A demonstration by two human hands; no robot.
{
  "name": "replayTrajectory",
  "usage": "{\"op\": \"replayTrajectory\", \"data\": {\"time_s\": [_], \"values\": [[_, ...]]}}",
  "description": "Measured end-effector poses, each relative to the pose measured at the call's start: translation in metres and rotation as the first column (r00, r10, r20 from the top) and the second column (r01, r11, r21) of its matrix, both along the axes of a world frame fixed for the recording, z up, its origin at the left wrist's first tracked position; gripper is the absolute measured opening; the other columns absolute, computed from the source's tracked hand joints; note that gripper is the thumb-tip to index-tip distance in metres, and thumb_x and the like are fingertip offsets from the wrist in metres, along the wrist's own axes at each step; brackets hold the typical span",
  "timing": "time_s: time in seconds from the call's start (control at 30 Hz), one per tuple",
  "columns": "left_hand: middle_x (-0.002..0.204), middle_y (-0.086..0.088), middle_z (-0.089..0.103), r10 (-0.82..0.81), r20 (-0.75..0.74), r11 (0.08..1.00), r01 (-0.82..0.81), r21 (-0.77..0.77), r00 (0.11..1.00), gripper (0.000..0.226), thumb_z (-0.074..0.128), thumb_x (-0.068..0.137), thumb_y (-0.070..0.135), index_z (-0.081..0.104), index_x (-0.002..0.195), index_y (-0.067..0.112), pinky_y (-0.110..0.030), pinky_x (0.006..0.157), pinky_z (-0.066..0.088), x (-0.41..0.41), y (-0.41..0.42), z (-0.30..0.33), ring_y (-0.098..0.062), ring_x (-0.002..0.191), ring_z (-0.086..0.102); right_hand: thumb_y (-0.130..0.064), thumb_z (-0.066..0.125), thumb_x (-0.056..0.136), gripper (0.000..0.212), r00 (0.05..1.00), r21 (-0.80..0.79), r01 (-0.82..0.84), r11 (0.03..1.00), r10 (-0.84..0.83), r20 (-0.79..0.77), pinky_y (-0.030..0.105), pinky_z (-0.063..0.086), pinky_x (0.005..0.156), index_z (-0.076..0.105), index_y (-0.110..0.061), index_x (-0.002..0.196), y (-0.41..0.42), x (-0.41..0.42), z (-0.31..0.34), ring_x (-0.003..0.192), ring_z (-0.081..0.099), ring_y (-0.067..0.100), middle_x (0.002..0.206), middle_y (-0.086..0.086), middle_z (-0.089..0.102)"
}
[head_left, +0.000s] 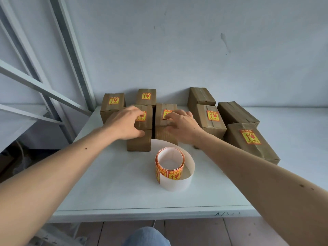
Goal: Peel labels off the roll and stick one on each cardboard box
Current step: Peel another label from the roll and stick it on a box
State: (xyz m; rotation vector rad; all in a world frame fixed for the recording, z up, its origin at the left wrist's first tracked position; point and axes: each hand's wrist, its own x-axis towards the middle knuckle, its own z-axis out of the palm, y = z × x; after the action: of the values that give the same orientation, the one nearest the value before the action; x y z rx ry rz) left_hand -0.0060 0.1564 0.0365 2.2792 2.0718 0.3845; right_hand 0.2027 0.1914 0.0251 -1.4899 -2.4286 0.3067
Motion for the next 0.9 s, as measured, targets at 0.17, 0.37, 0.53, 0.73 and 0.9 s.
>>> {"op": "replayTrajectory", "data": {"time_s": [0.17, 0.37, 0.53, 0.73, 0.9], "values": [[0.124, -0.003, 0.055, -0.102, 0.187, 0.993, 0.09, 0.074, 0.977, 0.046, 0.068, 0.078, 0.045, 0.06, 0.115, 0.02, -0.047, 0.096, 0.046, 0.031, 0.028, 0.02, -0.024, 0.117, 0.052, -0.031, 0.059, 0.092, 0.036, 0.985, 0.036, 0.167, 0.985, -0.165, -0.046, 0.038, 0.041, 0.099, 0.057, -0.02, 0.127, 0.019, 0.046, 0.03, 0.128, 0.045, 0.027, 0.138, 0.005, 0.052], [0.123, -0.006, 0.06, -0.159, 0.077, 0.986, 0.154, 0.067, 0.984, 0.044, 0.058, 0.087, 0.047, 0.059, 0.117, 0.016, -0.044, 0.093, 0.048, 0.098, 0.106, 0.033, -0.026, 0.112, 0.056, -0.034, 0.061, 0.085, 0.039, 0.953, 0.026, 0.302, 0.953, -0.302, 0.007, 0.042, 0.049, 0.093, 0.058, -0.019, 0.121, 0.083, 0.103, 0.052, 0.112, 0.056, 0.027, 0.122, 0.004, 0.062], [0.111, -0.011, 0.062, -0.126, 0.012, 0.99, 0.127, -0.054, 0.992, 0.048, 0.053, 0.089, 0.053, 0.056, 0.109, 0.01, -0.035, 0.078, 0.046, 0.143, 0.179, 0.023, -0.03, 0.097, 0.056, -0.04, 0.058, 0.087, 0.05, 0.936, -0.04, 0.347, 0.937, -0.343, 0.079, 0.043, 0.042, 0.101, 0.052, -0.013, 0.13, 0.154, 0.126, 0.038, 0.123, 0.048, 0.028, 0.131, 0.006, 0.057], [0.091, -0.01, 0.055, -0.147, -0.063, 0.965, 0.129, -0.228, 0.987, 0.06, 0.046, 0.088, 0.062, 0.054, 0.102, 0.004, -0.031, 0.067, 0.036, 0.161, 0.238, 0.002, -0.025, 0.081, 0.051, -0.034, 0.055, 0.088, 0.027, 0.938, -0.192, 0.341, 0.92, -0.345, 0.012, 0.036, 0.044, 0.086, 0.059, -0.008, 0.094, 0.209, 0.129, 0.016, 0.109, 0.055, 0.031, 0.104, 0.01, 0.06], [0.096, -0.012, 0.058, -0.19, -0.012, 0.939, 0.178, -0.294, 0.982, 0.06, 0.044, 0.09, 0.058, 0.06, 0.105, 0.002, -0.032, 0.071, 0.04, 0.166, 0.254, -0.008, -0.026, 0.083, 0.053, -0.025, 0.048, 0.089, 0.022, 0.942, -0.198, 0.322, 0.926, -0.335, -0.033, 0.043, 0.044, 0.089, 0.06, -0.006, 0.086, 0.219, 0.13, 0.008, 0.095, 0.057, 0.028, 0.091, 0.007, 0.06]]}}
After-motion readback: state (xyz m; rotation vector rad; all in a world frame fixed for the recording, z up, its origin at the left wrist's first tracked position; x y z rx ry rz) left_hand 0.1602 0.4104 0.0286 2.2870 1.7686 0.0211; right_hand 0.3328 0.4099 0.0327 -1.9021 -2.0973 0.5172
